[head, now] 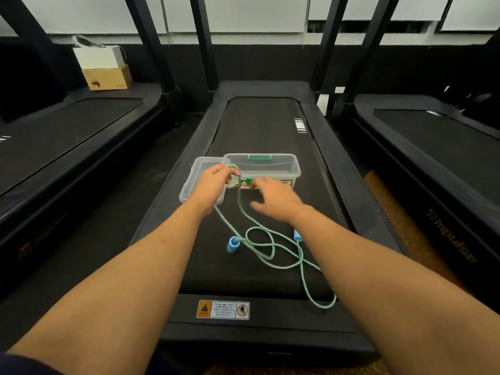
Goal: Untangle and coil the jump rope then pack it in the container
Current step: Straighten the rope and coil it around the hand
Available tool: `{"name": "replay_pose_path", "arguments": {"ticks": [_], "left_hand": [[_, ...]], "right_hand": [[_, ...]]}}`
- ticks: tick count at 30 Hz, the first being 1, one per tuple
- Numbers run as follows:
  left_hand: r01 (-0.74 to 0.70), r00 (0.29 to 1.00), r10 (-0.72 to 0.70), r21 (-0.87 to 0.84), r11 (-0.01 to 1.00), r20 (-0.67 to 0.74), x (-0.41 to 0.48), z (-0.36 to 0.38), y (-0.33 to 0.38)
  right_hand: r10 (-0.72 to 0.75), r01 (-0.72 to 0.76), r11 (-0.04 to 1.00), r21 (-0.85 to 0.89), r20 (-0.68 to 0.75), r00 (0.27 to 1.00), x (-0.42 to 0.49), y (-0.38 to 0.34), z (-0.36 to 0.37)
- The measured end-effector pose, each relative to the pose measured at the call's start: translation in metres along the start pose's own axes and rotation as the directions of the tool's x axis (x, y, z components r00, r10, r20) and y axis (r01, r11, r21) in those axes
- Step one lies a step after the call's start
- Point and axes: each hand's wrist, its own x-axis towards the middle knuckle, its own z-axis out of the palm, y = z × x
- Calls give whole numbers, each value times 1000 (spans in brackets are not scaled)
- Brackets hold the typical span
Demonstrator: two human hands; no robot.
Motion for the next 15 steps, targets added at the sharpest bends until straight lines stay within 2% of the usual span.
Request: {"name": "replay_pose_path", "arguments": {"ticks": [1,3,5,7,10,13,15], "left_hand": [[-2,1000,2,-17,1000,-11,0,0,1],[-19,1000,18,-48,999,-10,2,1,2],[-6,1000,6,-54,999,-9,3,1,6],[0,1000,0,-74,997,7,5,2,8],[17,999,-14,-83,996,37,4,1,10],[37,998,-33,-94,995,45,2,0,2],[52,998,-48,-84,995,44,1,-3,-3]], "right_hand": [[-71,68,993,92,24,997,2,-12,0],[-157,131,978,164,158,975,4,-38,3],[-235,205,971,125,329,914,3,-66,10],[-261,309,951,-18,490,832,0,-87,25],[-158,391,883,-260,620,769,-16,-99,64],[-31,314,894,-320,656,754,-36,-93,109],[-7,271,913,-306,650,760,-39,-89,123]]}}
